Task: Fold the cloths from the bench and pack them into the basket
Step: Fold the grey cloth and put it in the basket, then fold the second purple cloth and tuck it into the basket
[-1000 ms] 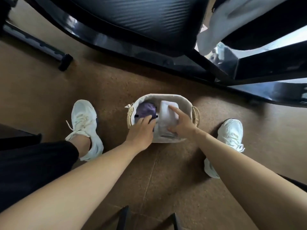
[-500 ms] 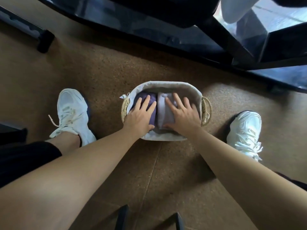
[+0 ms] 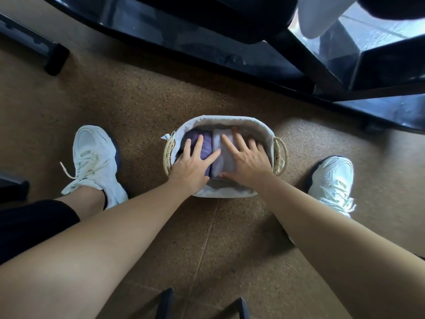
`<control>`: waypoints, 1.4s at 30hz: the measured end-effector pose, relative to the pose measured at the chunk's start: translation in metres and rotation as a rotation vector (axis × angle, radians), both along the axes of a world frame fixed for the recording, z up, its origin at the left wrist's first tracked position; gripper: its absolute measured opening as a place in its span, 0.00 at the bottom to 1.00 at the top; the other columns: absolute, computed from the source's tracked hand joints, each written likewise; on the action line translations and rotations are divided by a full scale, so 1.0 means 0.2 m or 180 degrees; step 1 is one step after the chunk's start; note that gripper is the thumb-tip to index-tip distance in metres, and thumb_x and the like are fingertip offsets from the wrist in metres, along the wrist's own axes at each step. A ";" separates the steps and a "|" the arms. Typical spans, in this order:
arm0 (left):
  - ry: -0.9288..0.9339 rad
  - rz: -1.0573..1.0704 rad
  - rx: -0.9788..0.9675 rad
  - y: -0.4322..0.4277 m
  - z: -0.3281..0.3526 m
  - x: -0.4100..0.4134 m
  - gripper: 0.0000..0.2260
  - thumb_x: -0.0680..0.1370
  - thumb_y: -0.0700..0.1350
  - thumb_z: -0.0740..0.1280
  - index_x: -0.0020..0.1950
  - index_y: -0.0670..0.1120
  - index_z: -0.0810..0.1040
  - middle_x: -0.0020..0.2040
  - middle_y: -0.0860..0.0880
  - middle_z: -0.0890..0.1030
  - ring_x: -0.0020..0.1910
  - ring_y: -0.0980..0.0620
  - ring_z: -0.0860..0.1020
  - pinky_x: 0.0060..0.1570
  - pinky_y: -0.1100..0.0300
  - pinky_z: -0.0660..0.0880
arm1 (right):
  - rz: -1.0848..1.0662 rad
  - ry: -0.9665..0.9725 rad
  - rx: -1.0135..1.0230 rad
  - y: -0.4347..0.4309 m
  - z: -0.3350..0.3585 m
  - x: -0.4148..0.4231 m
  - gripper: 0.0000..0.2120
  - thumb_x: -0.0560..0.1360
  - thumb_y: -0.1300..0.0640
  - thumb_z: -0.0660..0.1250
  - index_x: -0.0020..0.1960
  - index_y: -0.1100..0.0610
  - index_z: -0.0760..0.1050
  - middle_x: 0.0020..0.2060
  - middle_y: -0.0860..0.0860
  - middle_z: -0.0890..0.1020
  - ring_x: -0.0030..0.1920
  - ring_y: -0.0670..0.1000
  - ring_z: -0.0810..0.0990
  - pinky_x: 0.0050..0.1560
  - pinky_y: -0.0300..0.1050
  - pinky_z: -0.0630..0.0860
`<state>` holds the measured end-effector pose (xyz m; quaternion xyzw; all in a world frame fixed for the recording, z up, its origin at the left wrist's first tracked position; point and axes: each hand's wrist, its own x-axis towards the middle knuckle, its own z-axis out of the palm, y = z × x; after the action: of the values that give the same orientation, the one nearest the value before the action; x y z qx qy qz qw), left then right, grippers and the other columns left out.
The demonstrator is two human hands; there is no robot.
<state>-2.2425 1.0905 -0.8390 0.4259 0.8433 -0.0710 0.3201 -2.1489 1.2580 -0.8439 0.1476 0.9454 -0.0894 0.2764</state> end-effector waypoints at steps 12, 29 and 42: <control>-0.0652 0.0281 -0.0154 0.07 0.36 -0.07 0.26 0.81 0.52 0.64 0.78 0.60 0.62 0.80 0.43 0.59 0.74 0.38 0.64 0.67 0.41 0.70 | 0.0018 0.0101 -0.0395 0.08 0.65 0.22 0.06 0.80 0.53 0.66 0.56 0.48 0.78 0.50 0.47 0.79 0.54 0.51 0.76 0.57 0.46 0.73; -0.1102 0.1630 0.2877 0.55 1.59 -0.12 0.10 0.77 0.43 0.72 0.58 0.51 0.84 0.50 0.53 0.86 0.50 0.52 0.83 0.56 0.53 0.78 | -0.2015 0.4413 0.0540 0.43 2.06 0.16 0.07 0.73 0.59 0.75 0.39 0.58 0.78 0.35 0.51 0.78 0.34 0.48 0.74 0.39 0.38 0.69; -0.0724 0.0098 0.3433 1.22 2.12 0.07 0.33 0.73 0.59 0.63 0.79 0.63 0.61 0.83 0.51 0.58 0.79 0.45 0.62 0.75 0.44 0.64 | -0.3205 0.3381 -0.0192 1.06 2.56 0.22 0.19 0.77 0.59 0.70 0.67 0.52 0.76 0.46 0.46 0.83 0.48 0.52 0.83 0.54 0.54 0.82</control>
<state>-2.2286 1.3354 -0.4148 0.5222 0.7263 0.4223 0.1466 -2.1048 1.4692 -0.3328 0.4934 0.7667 -0.2911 -0.2899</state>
